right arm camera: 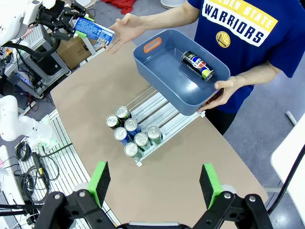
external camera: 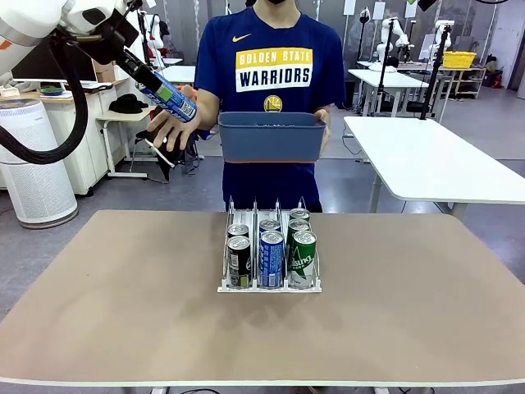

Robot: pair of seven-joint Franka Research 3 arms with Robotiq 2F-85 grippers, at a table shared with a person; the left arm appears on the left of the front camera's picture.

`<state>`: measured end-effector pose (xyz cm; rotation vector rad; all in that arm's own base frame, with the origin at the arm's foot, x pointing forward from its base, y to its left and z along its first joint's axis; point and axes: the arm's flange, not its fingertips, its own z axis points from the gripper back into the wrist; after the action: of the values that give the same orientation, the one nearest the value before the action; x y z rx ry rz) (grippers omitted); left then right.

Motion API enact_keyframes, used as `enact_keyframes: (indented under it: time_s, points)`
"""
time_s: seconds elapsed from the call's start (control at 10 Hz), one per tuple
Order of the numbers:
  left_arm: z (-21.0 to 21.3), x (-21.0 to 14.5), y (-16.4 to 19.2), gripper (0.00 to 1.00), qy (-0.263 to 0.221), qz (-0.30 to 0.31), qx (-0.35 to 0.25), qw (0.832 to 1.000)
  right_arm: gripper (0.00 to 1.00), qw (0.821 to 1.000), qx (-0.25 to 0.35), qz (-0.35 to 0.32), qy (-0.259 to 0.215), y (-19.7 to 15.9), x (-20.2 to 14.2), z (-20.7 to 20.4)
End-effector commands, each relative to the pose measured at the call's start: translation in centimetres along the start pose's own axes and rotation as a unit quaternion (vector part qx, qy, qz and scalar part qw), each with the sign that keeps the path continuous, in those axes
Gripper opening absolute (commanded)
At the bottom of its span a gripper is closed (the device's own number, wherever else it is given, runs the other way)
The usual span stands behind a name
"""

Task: Fill the beverage cans into the dispenser.
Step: Place the picked Ionic drink in the line of the Automatic Can Dispenser with the same cans.

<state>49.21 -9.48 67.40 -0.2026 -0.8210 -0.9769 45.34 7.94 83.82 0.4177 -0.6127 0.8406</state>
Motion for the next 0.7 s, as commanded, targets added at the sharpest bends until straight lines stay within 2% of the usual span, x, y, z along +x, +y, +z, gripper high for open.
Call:
enact_keyframes:
  time_s: [0.0,0.5,0.6]
  points:
    - [0.20,0.00,0.00,0.00,-0.004,0.003,0.000,1.000,1.00,1.000,0.002,-0.005,0.001,0.09,-0.08,-0.04]
    - [0.20,0.00,0.00,0.00,-0.004,0.003,0.000,1.000,1.00,1.000,0.002,-0.005,0.001,0.09,-0.08,-0.04]
    - [0.00,0.00,0.00,0.58,0.000,0.000,0.000,1.000,1.00,1.000,0.002,-0.005,0.001,0.09,-0.08,-0.04]
